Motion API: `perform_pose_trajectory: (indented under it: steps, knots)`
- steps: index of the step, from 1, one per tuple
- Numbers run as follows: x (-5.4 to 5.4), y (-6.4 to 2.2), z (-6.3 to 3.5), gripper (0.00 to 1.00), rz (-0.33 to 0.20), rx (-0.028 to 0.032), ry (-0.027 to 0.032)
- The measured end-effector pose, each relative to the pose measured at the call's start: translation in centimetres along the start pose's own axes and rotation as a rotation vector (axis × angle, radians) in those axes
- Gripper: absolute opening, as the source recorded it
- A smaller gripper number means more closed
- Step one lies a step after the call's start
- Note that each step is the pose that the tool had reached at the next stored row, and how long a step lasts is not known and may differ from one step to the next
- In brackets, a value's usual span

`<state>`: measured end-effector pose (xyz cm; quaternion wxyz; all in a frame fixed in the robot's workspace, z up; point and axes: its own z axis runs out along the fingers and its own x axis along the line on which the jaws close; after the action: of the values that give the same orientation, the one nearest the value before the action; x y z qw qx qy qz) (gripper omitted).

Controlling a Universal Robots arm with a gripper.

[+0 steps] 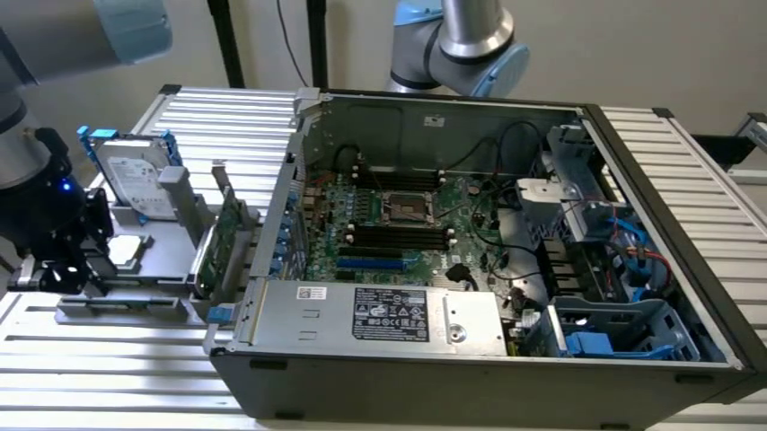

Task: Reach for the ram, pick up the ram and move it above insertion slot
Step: 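Pick up the ram and move it above insertion slot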

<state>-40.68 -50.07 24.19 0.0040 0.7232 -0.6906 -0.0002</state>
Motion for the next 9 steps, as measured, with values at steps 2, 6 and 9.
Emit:
perform_pose_trajectory:
  steps: [2, 6, 9]
  knots:
    - [0.0, 0.00, 0.37, 0.36, 0.000, 0.0000, -0.0001]
    - [0.1, 0.00, 1.11, 0.36, 0.000, 0.0000, 0.0000]
    - [0.2, -0.01, 1.65, 0.36, 0.000, 0.0000, 0.0000]
